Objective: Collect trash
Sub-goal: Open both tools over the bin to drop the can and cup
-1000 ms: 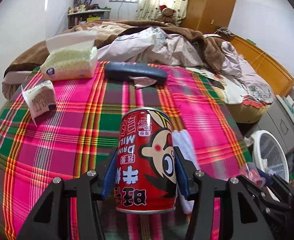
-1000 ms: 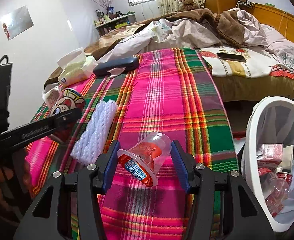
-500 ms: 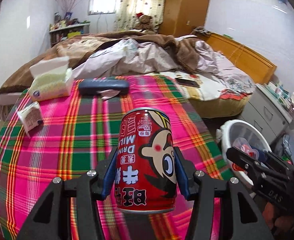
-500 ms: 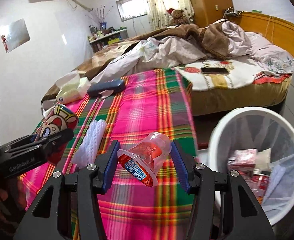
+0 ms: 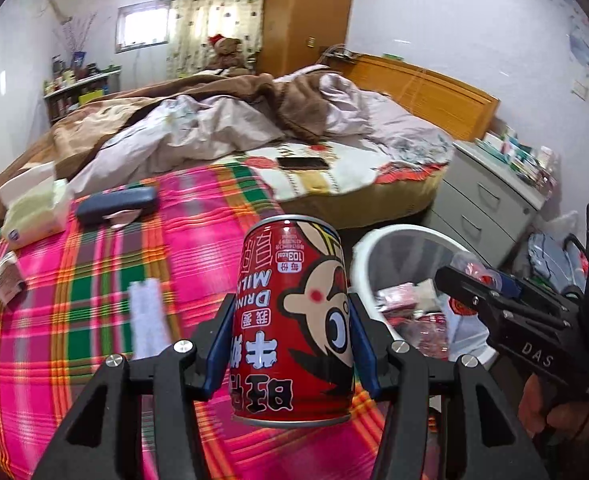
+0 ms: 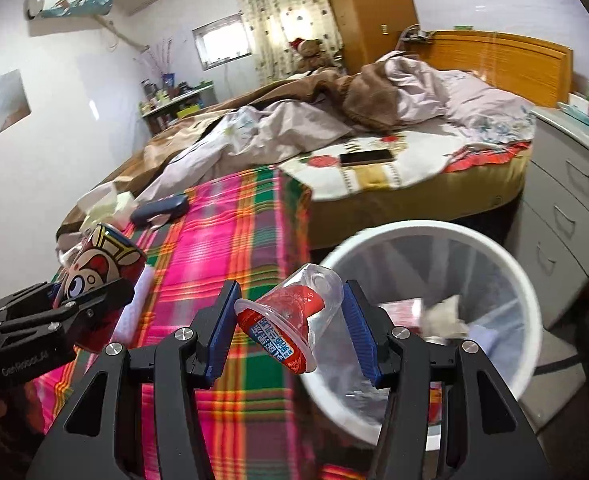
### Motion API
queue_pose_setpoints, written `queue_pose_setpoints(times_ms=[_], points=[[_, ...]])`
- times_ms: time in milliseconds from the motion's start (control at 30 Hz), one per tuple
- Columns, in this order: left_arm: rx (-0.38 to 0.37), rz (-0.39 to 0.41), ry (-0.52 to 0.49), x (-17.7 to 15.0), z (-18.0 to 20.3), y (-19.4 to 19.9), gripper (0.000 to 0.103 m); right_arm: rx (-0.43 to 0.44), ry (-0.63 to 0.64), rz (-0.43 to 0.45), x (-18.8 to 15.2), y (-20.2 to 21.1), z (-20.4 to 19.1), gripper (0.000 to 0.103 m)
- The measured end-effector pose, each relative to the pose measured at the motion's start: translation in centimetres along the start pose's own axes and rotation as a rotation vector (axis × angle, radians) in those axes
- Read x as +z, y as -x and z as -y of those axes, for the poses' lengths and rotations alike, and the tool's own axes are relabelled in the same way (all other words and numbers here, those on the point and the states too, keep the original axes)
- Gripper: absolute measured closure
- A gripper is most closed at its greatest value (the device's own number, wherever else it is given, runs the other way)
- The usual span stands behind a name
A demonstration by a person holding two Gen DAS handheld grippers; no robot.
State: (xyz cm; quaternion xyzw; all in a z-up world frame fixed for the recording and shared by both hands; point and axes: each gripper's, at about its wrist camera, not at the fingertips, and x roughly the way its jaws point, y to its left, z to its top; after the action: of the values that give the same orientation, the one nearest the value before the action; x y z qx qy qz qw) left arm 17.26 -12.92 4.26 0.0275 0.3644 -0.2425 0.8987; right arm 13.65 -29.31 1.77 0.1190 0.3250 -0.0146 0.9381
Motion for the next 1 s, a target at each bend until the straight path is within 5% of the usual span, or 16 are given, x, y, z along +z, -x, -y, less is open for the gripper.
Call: queue_pose_setpoints(times_ms=[533,933,1000], points=[[-0.146,-0.102,-0.125,0.2,9.7,-5.4,0.049,-0.153,-0.088,-0.061,-0.6,-0.2,8.2,0.049],[-0.161,-0.146,-0.137,0.1,11.6,-8.1,0.048,-0.174,-0.089,-0.117,-1.0,-1.6,11.1,0.049],[-0.166,-0.144,-0.128,0.1,11.5,-8.1,0.041,-0.173,-0.096,-0.128,-1.1,-1.8,11.3,0.049]])
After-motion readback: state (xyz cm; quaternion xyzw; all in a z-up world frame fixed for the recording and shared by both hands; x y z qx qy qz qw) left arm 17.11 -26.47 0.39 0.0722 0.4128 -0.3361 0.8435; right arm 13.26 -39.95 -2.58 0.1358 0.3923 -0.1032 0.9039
